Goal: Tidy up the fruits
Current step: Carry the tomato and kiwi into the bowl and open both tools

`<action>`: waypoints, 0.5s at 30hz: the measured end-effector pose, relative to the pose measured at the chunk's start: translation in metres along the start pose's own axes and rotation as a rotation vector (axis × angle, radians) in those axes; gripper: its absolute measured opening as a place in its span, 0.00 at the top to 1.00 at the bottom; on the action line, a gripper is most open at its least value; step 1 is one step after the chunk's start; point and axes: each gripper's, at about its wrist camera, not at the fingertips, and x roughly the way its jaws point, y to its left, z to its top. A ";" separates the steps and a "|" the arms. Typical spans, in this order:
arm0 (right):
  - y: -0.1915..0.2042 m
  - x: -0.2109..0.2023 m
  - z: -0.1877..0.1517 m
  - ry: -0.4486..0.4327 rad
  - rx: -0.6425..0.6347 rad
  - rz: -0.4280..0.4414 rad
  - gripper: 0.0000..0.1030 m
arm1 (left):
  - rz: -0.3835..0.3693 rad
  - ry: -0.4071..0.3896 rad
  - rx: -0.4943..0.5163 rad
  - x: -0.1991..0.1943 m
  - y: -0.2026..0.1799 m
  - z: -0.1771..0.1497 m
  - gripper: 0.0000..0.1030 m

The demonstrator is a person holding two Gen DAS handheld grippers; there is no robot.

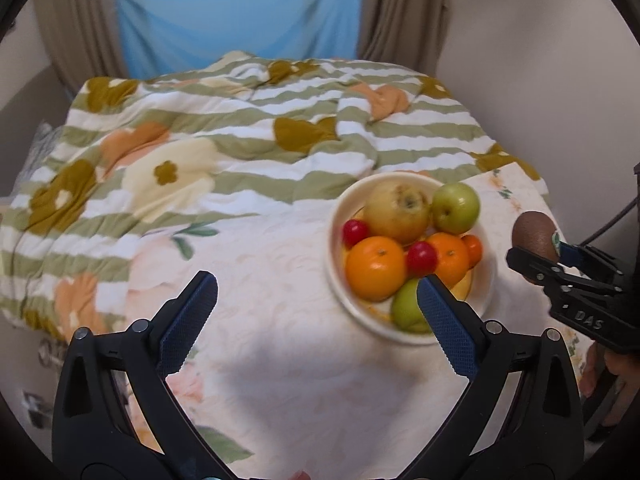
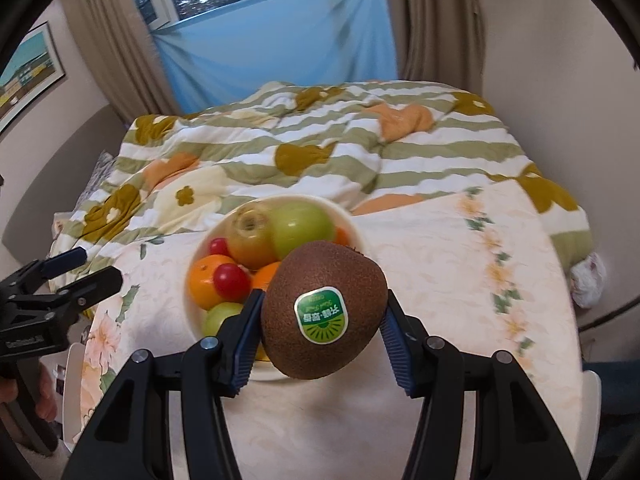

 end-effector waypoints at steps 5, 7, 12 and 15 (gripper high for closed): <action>0.012 0.020 -0.010 -0.023 -0.019 0.007 0.49 | 0.019 0.016 -0.029 -0.002 0.014 -0.014 0.00; 0.013 0.024 -0.014 -0.037 -0.017 0.001 0.49 | 0.024 0.022 -0.034 -0.001 0.019 -0.018 0.00; 0.018 0.036 -0.019 -0.041 -0.013 -0.020 0.49 | 0.029 0.030 -0.042 0.001 0.026 -0.025 0.00; 0.021 0.041 -0.022 -0.051 -0.013 -0.029 0.49 | 0.036 0.034 -0.040 0.002 0.029 -0.028 0.00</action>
